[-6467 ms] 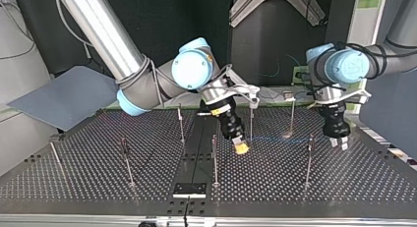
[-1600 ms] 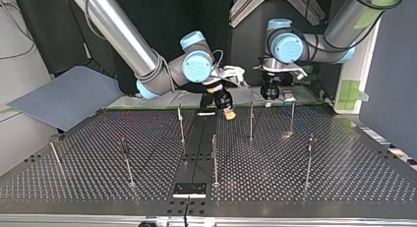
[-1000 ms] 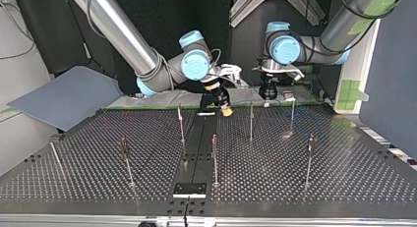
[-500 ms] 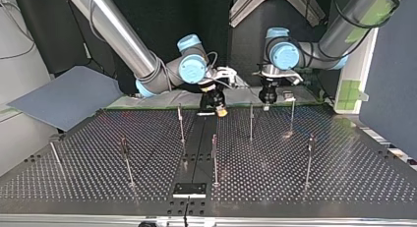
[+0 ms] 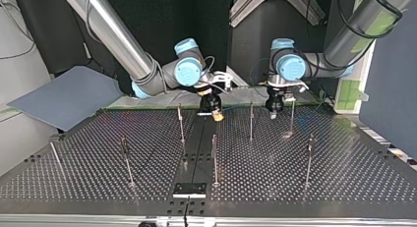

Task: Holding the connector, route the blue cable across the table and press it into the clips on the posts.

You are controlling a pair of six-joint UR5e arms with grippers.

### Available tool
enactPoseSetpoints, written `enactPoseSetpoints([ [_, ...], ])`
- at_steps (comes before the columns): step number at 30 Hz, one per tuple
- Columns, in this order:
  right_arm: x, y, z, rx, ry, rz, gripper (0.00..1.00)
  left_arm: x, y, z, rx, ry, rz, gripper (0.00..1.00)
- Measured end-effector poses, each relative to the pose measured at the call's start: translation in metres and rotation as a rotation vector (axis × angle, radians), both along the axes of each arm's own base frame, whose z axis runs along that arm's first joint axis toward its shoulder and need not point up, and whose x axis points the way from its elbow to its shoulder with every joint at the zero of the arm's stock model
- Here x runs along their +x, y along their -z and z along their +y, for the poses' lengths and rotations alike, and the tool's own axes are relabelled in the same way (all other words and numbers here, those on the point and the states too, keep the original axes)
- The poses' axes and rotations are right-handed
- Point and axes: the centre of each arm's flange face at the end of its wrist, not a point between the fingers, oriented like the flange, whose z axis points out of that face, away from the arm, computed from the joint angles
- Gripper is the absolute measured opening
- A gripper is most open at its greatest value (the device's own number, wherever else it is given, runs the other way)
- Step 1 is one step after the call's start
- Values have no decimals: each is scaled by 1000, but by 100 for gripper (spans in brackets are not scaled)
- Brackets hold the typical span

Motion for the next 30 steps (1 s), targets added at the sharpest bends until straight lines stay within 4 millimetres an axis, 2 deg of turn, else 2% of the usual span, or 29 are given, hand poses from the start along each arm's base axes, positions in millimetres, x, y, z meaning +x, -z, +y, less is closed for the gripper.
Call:
enactPoseSetpoints([
  [4,-4,-1,-7,-2,3,-9,0,10,-1,1,-3,18,-3,0],
  [12,-11,-1,-18,1,17,-16,0,30,10,2,8,27,43,0],
  [20,-17,0,-26,3,31,-17,0,57,-12,7,28,19,10,0],
  [25,-20,0,-30,3,36,-18,0,63,-18,10,35,16,-3,0],
  [26,-20,0,-31,2,35,-19,0,63,-18,10,36,15,-1,3],
  [27,-20,0,-31,2,34,-20,0,63,-18,10,37,14,0,16],
  [28,-21,0,-31,2,33,-21,0,62,-18,10,38,13,3,16],
  [30,-21,0,-32,1,32,-21,0,61,-17,10,44,7,15,51],
])
